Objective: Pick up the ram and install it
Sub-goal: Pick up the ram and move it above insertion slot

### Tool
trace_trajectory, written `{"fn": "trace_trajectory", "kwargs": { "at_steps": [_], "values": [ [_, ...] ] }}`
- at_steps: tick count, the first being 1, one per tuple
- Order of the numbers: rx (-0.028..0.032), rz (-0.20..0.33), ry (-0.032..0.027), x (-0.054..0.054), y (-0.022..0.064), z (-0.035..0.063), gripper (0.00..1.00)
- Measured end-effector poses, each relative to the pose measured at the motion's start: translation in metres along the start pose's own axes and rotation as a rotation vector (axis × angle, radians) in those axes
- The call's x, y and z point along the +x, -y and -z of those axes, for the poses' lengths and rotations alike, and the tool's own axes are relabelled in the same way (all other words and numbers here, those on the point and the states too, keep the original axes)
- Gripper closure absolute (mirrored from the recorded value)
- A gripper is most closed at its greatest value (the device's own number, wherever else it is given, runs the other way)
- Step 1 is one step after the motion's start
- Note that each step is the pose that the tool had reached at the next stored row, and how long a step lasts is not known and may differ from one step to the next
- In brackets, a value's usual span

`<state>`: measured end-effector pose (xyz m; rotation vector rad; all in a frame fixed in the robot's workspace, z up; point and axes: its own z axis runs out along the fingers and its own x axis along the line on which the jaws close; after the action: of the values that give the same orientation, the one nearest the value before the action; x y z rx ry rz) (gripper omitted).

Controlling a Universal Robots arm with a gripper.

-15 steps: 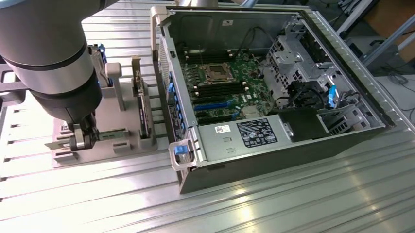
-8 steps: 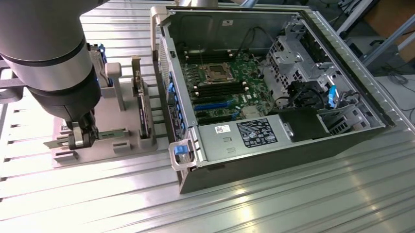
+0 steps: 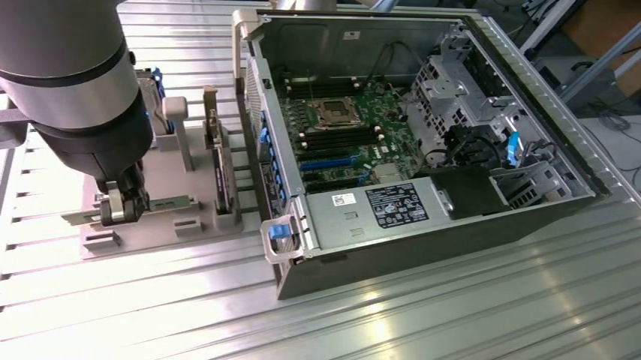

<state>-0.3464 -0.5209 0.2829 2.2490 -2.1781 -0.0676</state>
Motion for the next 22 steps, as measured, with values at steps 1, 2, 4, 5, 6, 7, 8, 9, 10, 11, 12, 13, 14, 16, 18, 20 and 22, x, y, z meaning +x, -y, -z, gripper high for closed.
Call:
{"fn": "trace_trajectory", "kwargs": {
  "at_steps": [1, 2, 4, 5, 6, 7, 8, 9, 10, 11, 12, 13, 14, 16, 18, 20, 22],
  "values": [
    [0.0001, 0.000, 0.0000, 0.000, -0.0001, 0.0018, 0.88],
    [0.0000, 0.000, 0.0000, 0.000, -0.0001, 0.0027, 0.88],
    [0.0000, 0.000, -0.0001, 0.000, -0.0002, 0.0040, 0.88],
    [0.0000, 0.000, -0.0001, 0.000, -0.0002, 0.0047, 0.88],
    [0.0001, 0.000, 0.0000, 0.000, -0.0002, 0.0057, 0.88],
    [0.0000, 0.000, -0.0001, 0.000, -0.0003, 0.0073, 0.88],
    [0.0000, 0.000, -0.0001, 0.000, -0.0003, 0.0086, 0.88],
    [0.0001, 0.000, 0.0000, 0.000, -0.0004, 0.0102, 0.88],
    [0.0001, 0.000, 0.0000, 0.000, -0.0004, 0.0115, 0.88],
    [0.0001, 0.000, 0.0000, 0.000, -0.0005, 0.0137, 0.88],
    [0.0000, 0.000, -0.0001, 0.000, -0.0005, 0.0149, 0.88],
    [0.0001, 0.000, 0.0001, 0.000, -0.0006, 0.0155, 0.88],
    [0.0001, 0.000, 0.0000, 0.000, -0.0006, 0.0160, 0.88],
    [0.0001, 0.000, 0.0000, 0.000, -0.0006, 0.0167, 0.88],
    [0.0001, 0.000, 0.0000, 0.000, -0.0007, 0.0179, 0.88],
    [0.0000, 0.000, -0.0001, 0.000, -0.0007, 0.0191, 0.88],
    [-0.0001, 0.000, -0.0001, 0.000, -0.0008, 0.0203, 0.88]
  ]
}}
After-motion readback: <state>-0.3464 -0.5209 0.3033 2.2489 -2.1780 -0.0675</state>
